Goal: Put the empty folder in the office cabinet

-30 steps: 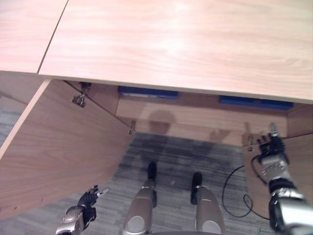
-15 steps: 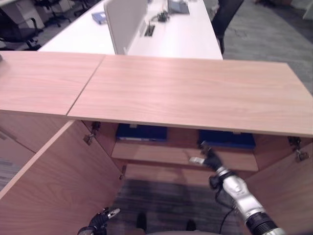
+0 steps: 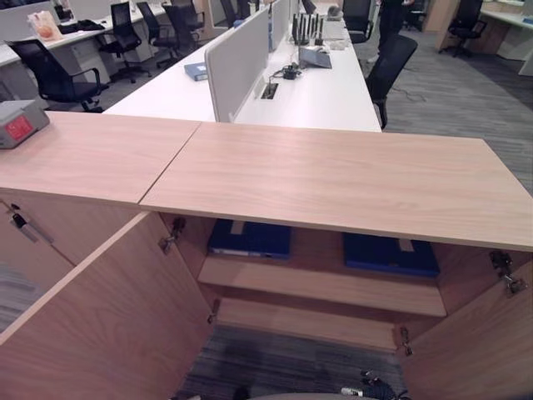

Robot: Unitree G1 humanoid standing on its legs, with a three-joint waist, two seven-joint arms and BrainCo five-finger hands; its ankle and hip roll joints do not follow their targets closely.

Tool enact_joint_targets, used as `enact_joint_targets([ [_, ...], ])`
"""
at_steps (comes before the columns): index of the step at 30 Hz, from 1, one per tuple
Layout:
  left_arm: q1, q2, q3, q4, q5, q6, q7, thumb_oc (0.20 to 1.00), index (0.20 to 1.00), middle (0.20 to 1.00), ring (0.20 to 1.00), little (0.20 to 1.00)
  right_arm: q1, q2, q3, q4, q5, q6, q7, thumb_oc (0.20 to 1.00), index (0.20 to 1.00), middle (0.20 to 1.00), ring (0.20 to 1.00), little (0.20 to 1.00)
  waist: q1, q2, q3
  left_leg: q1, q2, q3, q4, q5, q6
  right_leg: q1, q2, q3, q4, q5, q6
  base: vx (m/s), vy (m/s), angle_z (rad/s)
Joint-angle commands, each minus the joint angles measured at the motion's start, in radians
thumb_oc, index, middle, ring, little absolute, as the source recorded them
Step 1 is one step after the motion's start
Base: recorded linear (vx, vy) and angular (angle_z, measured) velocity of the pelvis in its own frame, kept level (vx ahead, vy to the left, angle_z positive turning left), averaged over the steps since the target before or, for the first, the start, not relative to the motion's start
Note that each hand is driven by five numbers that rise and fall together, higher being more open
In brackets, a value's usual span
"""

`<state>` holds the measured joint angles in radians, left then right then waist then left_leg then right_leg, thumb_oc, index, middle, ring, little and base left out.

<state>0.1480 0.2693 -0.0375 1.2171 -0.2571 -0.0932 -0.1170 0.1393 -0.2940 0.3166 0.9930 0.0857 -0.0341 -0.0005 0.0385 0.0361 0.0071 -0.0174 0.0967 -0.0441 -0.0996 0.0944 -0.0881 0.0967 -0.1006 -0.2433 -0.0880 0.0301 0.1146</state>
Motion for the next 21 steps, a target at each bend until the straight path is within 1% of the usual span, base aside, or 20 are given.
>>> enact_joint_targets([
  [1,-0.104,0.003,0.007,0.001,-0.020,-0.025,0.021,1.000,1.000,1.000,1.000,1.000,-0.097,0.025,0.003,0.007,-0.036,-0.016,-0.022,1.000,1.000,1.000,1.000,1.000,0.015,-0.009,0.097,0.006,0.026,-0.001,0.030,-0.034,-0.060,-0.045,-0.034,-0.004,0.079,-0.074,0.040,-0.21,0.000,0.32],
  [2,-0.114,-0.003,0.006,-0.009,-0.041,-0.028,0.028,1.000,1.000,1.000,1.000,1.000,-0.104,0.014,-0.002,0.009,-0.030,-0.017,-0.026,1.000,1.000,1.000,1.000,1.000,0.021,-0.004,0.114,-0.028,0.023,-0.015,0.041,-0.019,-0.066,-0.051,-0.038,-0.017,0.067,-0.068,0.041,-0.09,0.009,0.36],
  [3,-0.114,-0.003,0.006,-0.009,-0.041,-0.028,0.028,1.000,1.000,1.000,1.000,1.000,-0.104,0.014,-0.002,0.009,-0.030,-0.017,-0.026,1.000,1.000,1.000,1.000,1.000,0.021,-0.004,0.114,-0.029,0.023,-0.015,0.041,-0.019,-0.066,-0.051,-0.038,-0.017,0.067,-0.068,0.041,-0.25,0.056,0.40],
  [4,-0.130,-0.009,0.004,-0.018,-0.060,-0.027,0.030,1.000,1.000,1.000,1.000,1.000,-0.118,-0.003,-0.014,0.024,-0.021,-0.016,-0.037,1.000,1.000,1.000,1.000,1.000,0.020,-0.010,0.140,-0.077,0.030,0.017,0.097,-0.020,-0.068,-0.068,-0.063,-0.039,0.067,-0.059,0.044,-0.15,0.047,0.26],
  [5,-0.131,-0.009,0.004,-0.018,-0.060,-0.027,0.030,1.000,1.000,1.000,1.000,1.000,-0.119,-0.003,-0.014,0.025,-0.021,-0.016,-0.036,1.000,1.000,1.000,1.000,1.000,0.018,-0.010,0.139,-0.083,0.029,0.015,0.104,-0.023,-0.068,-0.070,-0.063,-0.041,0.068,-0.060,0.044,-0.24,0.079,0.36],
  [6,-0.135,-0.012,0.005,-0.025,-0.070,-0.027,0.029,1.000,1.000,1.000,1.000,1.000,-0.131,-0.011,-0.014,0.037,-0.026,-0.013,-0.039,1.000,1.000,1.000,1.000,1.000,0.011,-0.018,0.145,-0.087,0.048,0.066,0.142,-0.046,-0.064,-0.090,-0.086,-0.055,0.074,-0.050,0.046,-0.16,0.087,0.50],
  [7,-0.127,-0.012,0.010,-0.032,-0.073,-0.028,0.025,1.000,1.000,1.000,1.000,1.000,-0.136,-0.018,-0.014,0.055,-0.032,-0.008,-0.035,1.000,1.000,1.000,1.000,1.000,0.002,-0.022,0.142,-0.058,0.084,0.111,0.175,-0.076,-0.066,-0.104,-0.104,-0.068,0.076,-0.038,0.047,-0.19,0.123,0.76],
  [8,-0.125,-0.011,0.014,-0.031,-0.071,-0.028,0.023,1.000,1.000,1.000,1.000,1.000,-0.137,-0.021,-0.019,0.058,-0.032,-0.008,-0.032,1.000,1.000,1.000,1.000,1.000,-0.007,-0.024,0.136,-0.044,0.104,0.134,0.188,-0.084,-0.069,-0.114,-0.115,-0.079,0.077,-0.030,0.048,-0.10,0.091,0.71],
  [9,-0.125,-0.011,0.014,-0.031,-0.071,-0.028,0.023,1.000,1.000,1.000,1.000,1.000,-0.137,-0.022,-0.019,0.058,-0.032,-0.008,-0.032,1.000,1.000,1.000,1.000,1.000,-0.007,-0.024,0.137,-0.043,0.104,0.134,0.188,-0.085,-0.069,-0.113,-0.115,-0.079,0.077,-0.030,0.048,-0.10,0.133,0.58],
  [10,-0.124,-0.012,0.017,-0.032,-0.068,-0.025,0.020,1.000,1.000,1.000,1.000,1.000,-0.134,-0.026,-0.036,0.060,-0.023,-0.008,-0.030,1.000,1.000,1.000,1.000,1.000,-0.028,-0.023,0.125,-0.005,0.153,0.195,0.204,-0.079,-0.077,-0.127,-0.137,-0.109,0.084,-0.023,0.048,-0.09,0.148,0.51],
  [11,-0.128,-0.011,0.019,-0.031,-0.068,-0.023,0.020,1.000,1.000,1.000,1.000,1.000,-0.131,-0.029,-0.047,0.061,-0.015,-0.007,-0.028,1.000,1.000,1.000,1.000,1.000,-0.043,-0.017,0.124,0.030,0.193,0.246,0.213,-0.066,-0.090,-0.120,-0.145,-0.137,0.089,-0.021,0.049,-0.09,0.149,0.68],
  [12,-0.128,-0.011,0.019,-0.031,-0.068,-0.023,0.020,1.000,1.000,1.000,1.000,1.000,-0.131,-0.029,-0.047,0.061,-0.015,-0.007,-0.028,1.000,1.000,1.000,1.000,1.000,-0.043,-0.017,0.125,0.030,0.193,0.246,0.213,-0.066,-0.090,-0.120,-0.144,-0.137,0.089,-0.021,0.049,-0.01,0.193,0.84],
  [13,-0.133,-0.011,0.022,-0.030,-0.067,-0.018,0.018,1.000,1.000,1.000,1.000,1.000,-0.127,-0.026,-0.063,0.067,-0.005,-0.004,-0.028,1.000,1.000,1.000,1.000,1.000,-0.063,-0.012,0.101,0.071,0.238,0.316,0.214,-0.048,-0.112,-0.119,-0.166,-0.172,0.098,-0.022,0.058,0.03,0.135,0.75],
  [14,-0.132,-0.011,0.022,-0.030,-0.067,-0.017,0.018,1.000,1.000,1.000,1.000,1.000,-0.127,-0.027,-0.063,0.067,-0.005,-0.004,-0.028,1.000,1.000,1.000,1.000,1.000,-0.064,-0.010,0.102,0.074,0.241,0.315,0.211,-0.046,-0.116,-0.117,-0.163,-0.174,0.100,-0.024,0.058,0.01,0.283,0.75],
  [15,-0.133,-0.010,0.025,-0.025,-0.065,-0.014,0.017,1.000,1.000,1.000,1.000,1.000,-0.123,-0.024,-0.078,0.065,0.011,-0.005,-0.028,1.000,1.000,1.000,1.000,1.000,-0.078,-0.005,0.089,0.103,0.271,0.381,0.194,-0.029,-0.136,-0.107,-0.180,-0.217,0.118,-0.024,0.063,-0.02,0.141,0.71],
  [16,-0.133,-0.011,0.025,-0.025,-0.065,-0.014,0.017,1.000,1.000,1.000,1.000,1.000,-0.122,-0.025,-0.077,0.065,0.011,-0.005,-0.028,1.000,1.000,1.000,1.000,1.000,-0.078,-0.004,0.090,0.106,0.271,0.381,0.192,-0.029,-0.138,-0.105,-0.179,-0.217,0.119,-0.025,0.063,-0.02,0.263,1.18],
  [17,-0.132,-0.011,0.014,-0.019,-0.044,-0.009,0.008,1.000,1.000,1.000,1.000,1.000,-0.115,-0.018,-0.095,0.077,0.027,-0.004,-0.028,1.000,1.000,1.000,1.000,1.000,-0.082,-0.001,0.074,0.110,0.274,0.424,0.163,-0.035,-0.138,-0.093,-0.196,-0.252,0.131,-0.017,0.070,0.01,0.117,1.10],
  [18,-0.132,-0.011,0.013,-0.019,-0.044,-0.009,0.008,1.000,1.000,1.000,1.000,1.000,-0.114,-0.017,-0.095,0.077,0.027,-0.004,-0.028,1.000,1.000,1.000,1.000,1.000,-0.083,-0.002,0.073,0.109,0.273,0.422,0.162,-0.035,-0.137,-0.092,-0.197,-0.254,0.131,-0.017,0.071,0.04,0.309,1.13],
  [19,-0.134,-0.007,0.006,-0.016,-0.019,-0.004,0.004,1.000,1.000,1.000,1.000,1.000,-0.124,-0.010,-0.113,0.069,0.045,-0.002,-0.027,1.000,1.000,1.000,1.000,1.000,-0.078,-0.008,0.061,0.104,0.247,0.428,0.135,-0.064,-0.130,-0.092,-0.219,-0.267,0.153,0.003,0.082,0.06,0.268,0.70],
  [21,-0.133,0.002,0.007,-0.014,-0.004,-0.005,0.006,1.000,1.000,1.000,1.000,1.000,-0.126,0.003,-0.134,0.065,0.073,-0.004,-0.032,1.000,1.000,1.000,1.000,1.000,-0.065,-0.025,0.056,0.103,0.216,0.411,0.125,-0.089,-0.116,-0.087,-0.251,-0.275,0.162,0.029,0.102,0.05,0.337,0.67],
])
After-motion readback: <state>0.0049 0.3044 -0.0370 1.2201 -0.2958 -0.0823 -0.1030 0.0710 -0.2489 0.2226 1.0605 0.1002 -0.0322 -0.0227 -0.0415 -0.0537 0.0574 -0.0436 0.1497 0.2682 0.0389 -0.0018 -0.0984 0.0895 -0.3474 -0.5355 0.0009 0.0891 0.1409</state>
